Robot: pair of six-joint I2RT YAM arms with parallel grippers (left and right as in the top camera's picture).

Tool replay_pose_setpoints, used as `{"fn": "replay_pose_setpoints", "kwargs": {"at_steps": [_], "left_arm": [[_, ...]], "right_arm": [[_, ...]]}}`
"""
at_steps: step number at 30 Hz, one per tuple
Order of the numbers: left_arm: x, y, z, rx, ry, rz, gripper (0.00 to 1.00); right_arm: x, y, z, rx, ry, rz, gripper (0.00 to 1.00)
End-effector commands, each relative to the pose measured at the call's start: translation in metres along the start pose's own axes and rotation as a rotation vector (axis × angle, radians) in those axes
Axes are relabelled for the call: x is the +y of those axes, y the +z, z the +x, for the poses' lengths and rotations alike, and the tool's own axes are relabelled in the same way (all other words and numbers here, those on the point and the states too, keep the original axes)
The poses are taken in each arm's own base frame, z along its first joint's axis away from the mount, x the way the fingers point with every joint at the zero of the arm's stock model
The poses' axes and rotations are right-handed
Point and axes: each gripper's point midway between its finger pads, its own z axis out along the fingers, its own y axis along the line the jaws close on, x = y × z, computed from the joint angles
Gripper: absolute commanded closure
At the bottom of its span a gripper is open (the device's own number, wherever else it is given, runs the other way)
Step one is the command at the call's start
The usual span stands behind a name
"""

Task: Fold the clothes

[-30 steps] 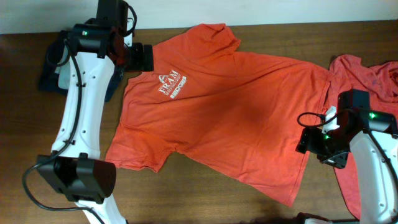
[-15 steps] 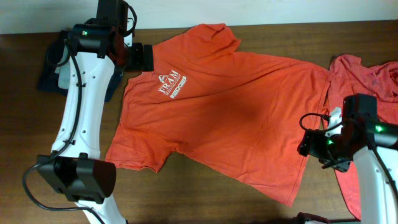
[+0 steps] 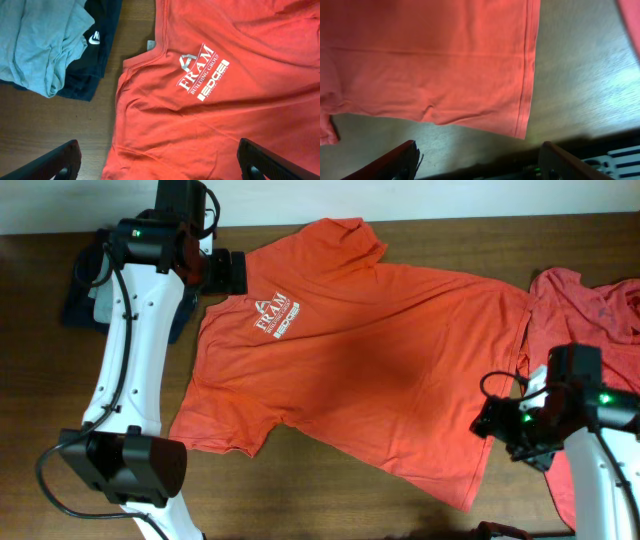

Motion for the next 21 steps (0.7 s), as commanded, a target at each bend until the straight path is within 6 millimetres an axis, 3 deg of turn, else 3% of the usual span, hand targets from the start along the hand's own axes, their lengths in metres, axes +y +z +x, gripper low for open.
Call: {"fn": "replay_pose_setpoints", "kwargs": {"at_steps": [1,9,21], "left_arm": [[0.002,-0.014,-0.001,-0.025,-0.02,0.012,0.01],[0.002,-0.014,-0.001,-0.025,-0.02,0.012,0.01],[0.002,-0.014,-0.001,-0.025,-0.02,0.012,0.01]], "right_arm": [[-0.003,0.015,0.017,0.047,0.09,-0.014,0.18],[-0.011,0.054,0.043,0.14,0.123,-0.038,0.19],[-0.021,0.056,0.044,0.135,0.185,0.021,0.19]]}}
